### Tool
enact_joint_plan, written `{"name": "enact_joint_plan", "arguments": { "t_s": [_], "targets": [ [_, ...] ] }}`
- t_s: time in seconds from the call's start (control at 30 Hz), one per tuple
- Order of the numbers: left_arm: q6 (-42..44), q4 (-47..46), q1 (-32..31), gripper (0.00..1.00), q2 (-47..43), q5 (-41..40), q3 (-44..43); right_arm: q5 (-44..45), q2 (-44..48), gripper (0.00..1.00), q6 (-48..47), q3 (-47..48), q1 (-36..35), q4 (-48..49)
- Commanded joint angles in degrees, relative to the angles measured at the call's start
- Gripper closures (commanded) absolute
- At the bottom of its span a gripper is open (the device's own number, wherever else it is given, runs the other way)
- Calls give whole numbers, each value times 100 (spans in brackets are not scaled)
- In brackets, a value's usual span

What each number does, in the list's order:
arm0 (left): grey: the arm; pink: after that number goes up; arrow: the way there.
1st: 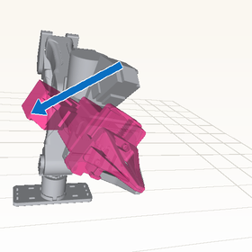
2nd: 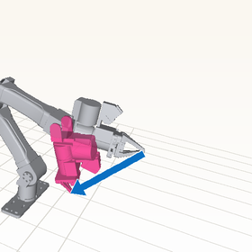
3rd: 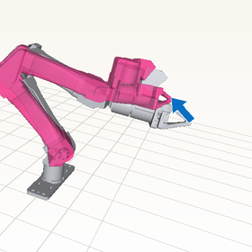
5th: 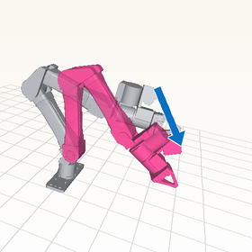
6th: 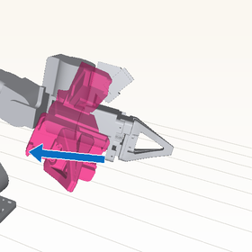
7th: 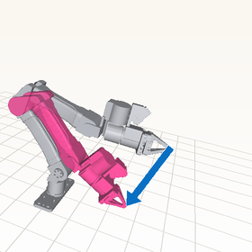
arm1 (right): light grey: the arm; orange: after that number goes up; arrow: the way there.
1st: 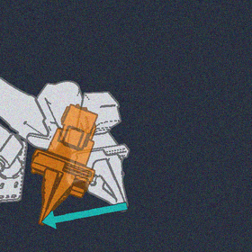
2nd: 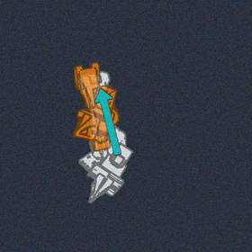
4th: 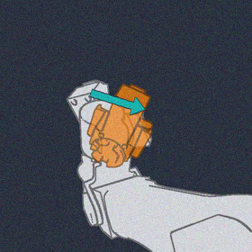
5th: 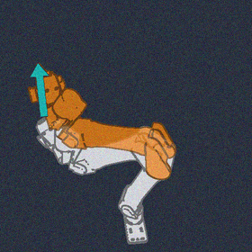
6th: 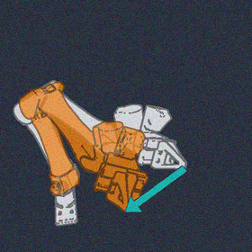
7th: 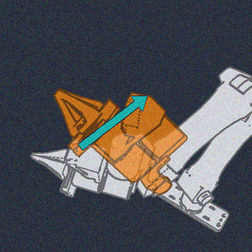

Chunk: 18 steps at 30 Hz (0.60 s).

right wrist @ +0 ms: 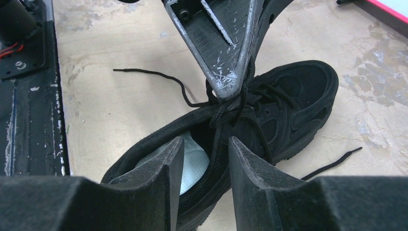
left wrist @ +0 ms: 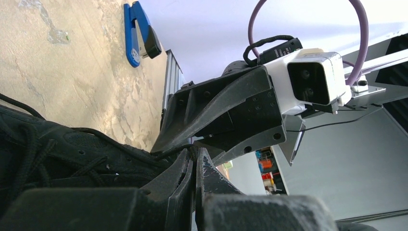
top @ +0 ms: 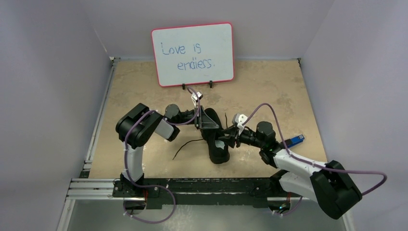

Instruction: Tie the shoes

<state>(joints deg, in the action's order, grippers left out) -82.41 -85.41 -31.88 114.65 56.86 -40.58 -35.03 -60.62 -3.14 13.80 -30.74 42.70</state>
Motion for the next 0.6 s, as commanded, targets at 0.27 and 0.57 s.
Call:
{"name": "enact_joint_plan", "arguments": {
  "t_s": [0.27,0.57],
  "targets": [
    [-93,-1385,33,100,-65,-105,-106,106,-416,63,396,325,-18,1197],
    [-74,-1383,46,100,-106,-98,-85,165,-426,100,682,590,-28,477]
  ]
}}
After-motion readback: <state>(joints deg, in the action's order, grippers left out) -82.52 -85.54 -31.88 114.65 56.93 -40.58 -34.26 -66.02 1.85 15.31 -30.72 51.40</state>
